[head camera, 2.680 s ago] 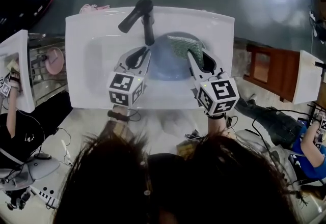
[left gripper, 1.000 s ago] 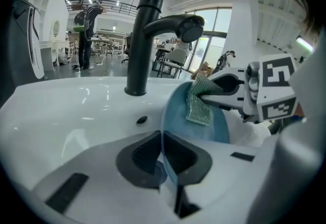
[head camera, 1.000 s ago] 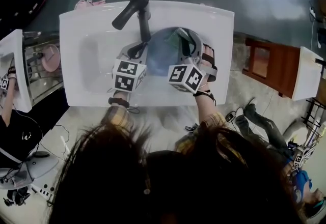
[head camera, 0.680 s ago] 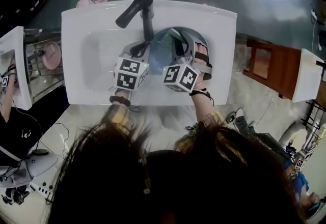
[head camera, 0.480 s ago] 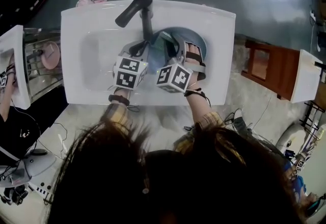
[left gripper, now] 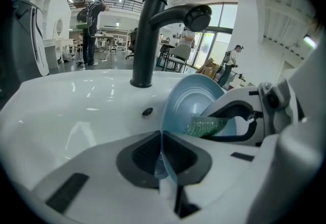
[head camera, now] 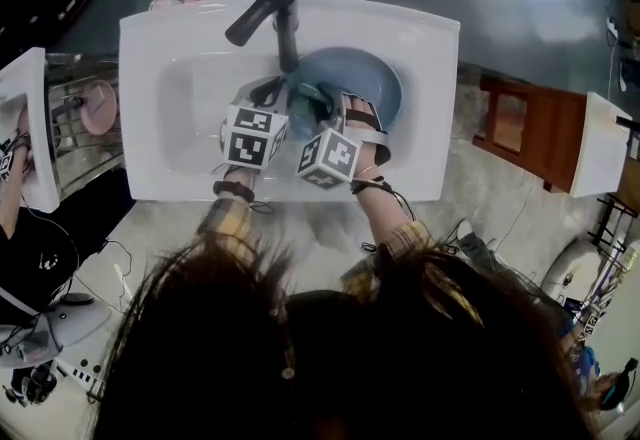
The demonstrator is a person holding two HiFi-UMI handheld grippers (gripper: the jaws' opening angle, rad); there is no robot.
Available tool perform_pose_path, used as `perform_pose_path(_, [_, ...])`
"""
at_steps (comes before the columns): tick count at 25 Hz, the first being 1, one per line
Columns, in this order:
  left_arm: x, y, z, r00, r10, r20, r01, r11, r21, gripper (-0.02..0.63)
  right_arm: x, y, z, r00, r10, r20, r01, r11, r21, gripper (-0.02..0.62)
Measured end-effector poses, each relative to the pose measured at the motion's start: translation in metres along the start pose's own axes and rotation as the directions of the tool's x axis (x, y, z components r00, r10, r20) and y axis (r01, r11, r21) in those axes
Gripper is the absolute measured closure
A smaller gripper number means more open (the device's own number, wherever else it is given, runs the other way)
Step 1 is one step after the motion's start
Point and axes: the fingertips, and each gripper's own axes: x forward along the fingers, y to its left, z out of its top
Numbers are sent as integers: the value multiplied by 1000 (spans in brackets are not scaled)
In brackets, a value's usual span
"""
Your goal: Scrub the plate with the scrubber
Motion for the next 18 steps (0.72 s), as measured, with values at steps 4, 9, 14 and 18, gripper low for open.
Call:
perform_pose_path(4, [0,0,-1,1000,6,-1,-6,1000,-4,578,-2,14,-20,998,47,-44,-48,999,-24,492])
perform_pose_path(9, [-1,0,-3,1000,5,-6,-5,1000,-3,578,-7,23,-45,992,81,-98,-85,996,-32,492])
perform_pose_path(14, [1,-5,-3,1000,-10,-13,10,1000,6,578,-13,20,-62,986,89,-144,-92,996,-12,492])
perform_pose_path(18, [4,-12,-3,999,-23,-37,24,999,30,578,-18,11,-74,982,77,-172,-82,996,-26,492])
